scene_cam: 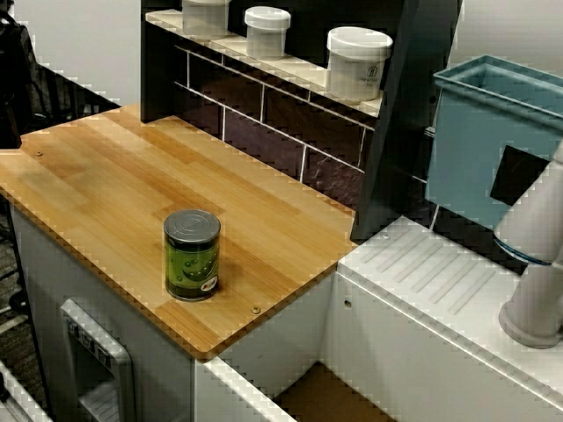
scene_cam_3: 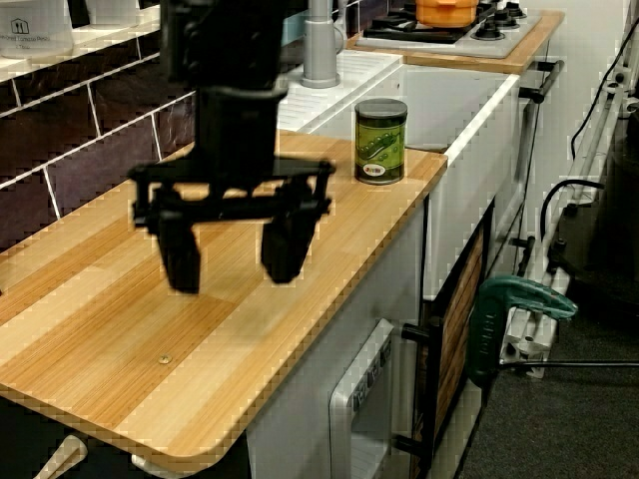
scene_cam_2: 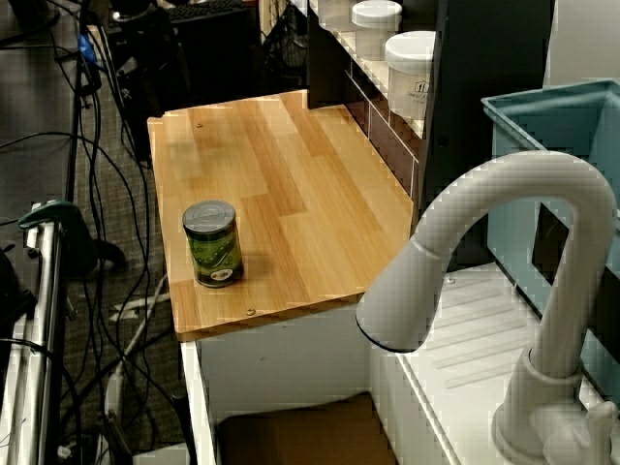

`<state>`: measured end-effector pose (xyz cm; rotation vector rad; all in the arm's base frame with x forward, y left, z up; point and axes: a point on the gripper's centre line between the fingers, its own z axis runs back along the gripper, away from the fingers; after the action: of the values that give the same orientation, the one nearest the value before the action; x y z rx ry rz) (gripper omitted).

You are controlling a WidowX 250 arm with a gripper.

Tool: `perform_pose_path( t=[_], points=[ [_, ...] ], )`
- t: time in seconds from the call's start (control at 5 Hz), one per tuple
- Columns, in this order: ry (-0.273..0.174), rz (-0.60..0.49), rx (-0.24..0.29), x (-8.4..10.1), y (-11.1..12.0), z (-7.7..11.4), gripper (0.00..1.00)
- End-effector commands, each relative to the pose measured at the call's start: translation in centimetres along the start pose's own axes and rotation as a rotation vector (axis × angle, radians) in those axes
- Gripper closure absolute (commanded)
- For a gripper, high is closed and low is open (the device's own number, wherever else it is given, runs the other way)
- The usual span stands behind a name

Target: Push into sink

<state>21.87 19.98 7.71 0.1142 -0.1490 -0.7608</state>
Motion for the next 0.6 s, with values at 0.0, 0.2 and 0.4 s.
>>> perform_pose_path(
  t=[0.0,0.2,0.4],
  points=[
    [-0.009,-0.076,-0.016,1.4,-4.0,2.2,0.00],
    [-0.016,-0.094,-0.038,2.5,-5.9,2.0,0.00],
    [-0.018,-0.066,-0.028,3.5,-7.1,1.7,0.00]
  ],
)
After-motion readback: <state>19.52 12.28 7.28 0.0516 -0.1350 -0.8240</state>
